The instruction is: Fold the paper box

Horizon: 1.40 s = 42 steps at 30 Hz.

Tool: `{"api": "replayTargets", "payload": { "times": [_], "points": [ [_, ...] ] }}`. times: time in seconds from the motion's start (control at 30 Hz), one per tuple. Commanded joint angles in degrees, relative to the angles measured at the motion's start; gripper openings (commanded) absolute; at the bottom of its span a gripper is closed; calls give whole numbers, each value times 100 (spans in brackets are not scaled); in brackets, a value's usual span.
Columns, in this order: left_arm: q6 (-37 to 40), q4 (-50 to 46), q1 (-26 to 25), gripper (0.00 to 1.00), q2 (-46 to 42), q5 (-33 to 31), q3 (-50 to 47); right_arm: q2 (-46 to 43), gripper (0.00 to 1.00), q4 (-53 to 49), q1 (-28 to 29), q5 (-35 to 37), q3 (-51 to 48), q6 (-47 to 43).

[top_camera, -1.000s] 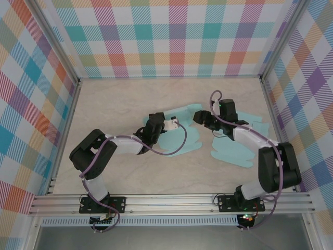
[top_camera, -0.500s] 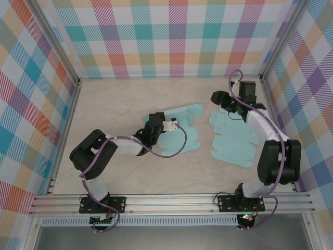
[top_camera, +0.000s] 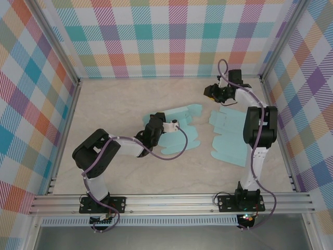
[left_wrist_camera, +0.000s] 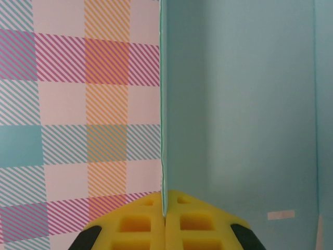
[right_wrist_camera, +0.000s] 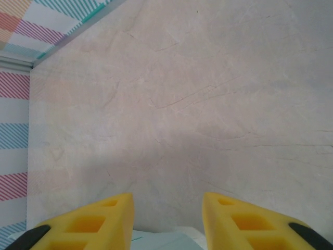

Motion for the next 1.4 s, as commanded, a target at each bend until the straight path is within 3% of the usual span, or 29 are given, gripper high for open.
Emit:
{"api": "replayTargets", "payload": {
  "times": [0.0,0.53,0.9,1.37],
  "points": [
    [186,187,-89,0,197,-84,-21,97,40,-192,73,-498,120,-240],
    [804,895,-89,0,610,-353,-35,262,38,315,312,-992,-541,-154],
    [837,928,-89,0,698,-372,44,-276,37,1922,324,-2167,-1658,930],
    [903,1087,-88,0,918,-407,109,-734,37,3143,571,-2251,-2652,1568]
  ]
}}
